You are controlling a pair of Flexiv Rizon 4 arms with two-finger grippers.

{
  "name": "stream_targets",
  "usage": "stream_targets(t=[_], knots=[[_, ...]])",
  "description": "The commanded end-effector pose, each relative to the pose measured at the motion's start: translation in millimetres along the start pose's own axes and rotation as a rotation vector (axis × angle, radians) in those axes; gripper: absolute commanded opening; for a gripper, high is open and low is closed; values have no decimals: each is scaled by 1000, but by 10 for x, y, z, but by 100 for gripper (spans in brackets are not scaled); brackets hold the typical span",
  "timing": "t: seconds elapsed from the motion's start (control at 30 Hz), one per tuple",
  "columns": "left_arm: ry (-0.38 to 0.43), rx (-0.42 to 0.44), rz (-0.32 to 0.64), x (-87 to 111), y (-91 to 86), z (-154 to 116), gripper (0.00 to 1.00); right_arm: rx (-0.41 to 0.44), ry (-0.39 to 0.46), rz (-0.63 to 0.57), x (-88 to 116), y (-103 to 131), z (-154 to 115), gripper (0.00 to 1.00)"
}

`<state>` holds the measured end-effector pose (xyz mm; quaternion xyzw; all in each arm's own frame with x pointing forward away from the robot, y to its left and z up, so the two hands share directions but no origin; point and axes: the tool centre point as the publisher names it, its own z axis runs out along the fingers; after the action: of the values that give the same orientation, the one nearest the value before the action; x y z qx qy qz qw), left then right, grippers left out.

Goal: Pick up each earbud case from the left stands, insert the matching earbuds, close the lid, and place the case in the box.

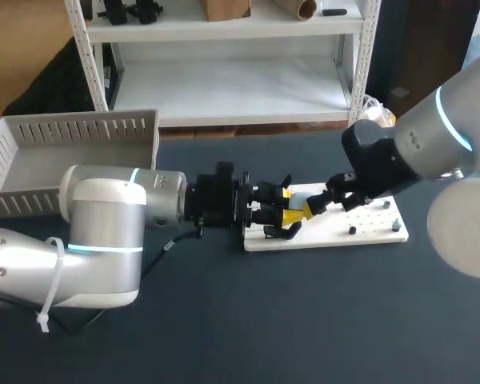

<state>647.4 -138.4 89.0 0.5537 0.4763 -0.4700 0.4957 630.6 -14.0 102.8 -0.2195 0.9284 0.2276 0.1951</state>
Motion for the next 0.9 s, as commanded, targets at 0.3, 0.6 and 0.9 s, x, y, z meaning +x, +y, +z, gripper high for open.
stream_targets(t=[0.3,0.6,0.9], knots=[[-3,1,2,11,5,-3,0,20,-1,14,-23,-35,31,100],[-3,1,2,11,5,-3,0,25,-2,18,-38,-33,28,100],[-3,1,2,11,5,-3,0,32,-8,19,-73,-34,16,100]])
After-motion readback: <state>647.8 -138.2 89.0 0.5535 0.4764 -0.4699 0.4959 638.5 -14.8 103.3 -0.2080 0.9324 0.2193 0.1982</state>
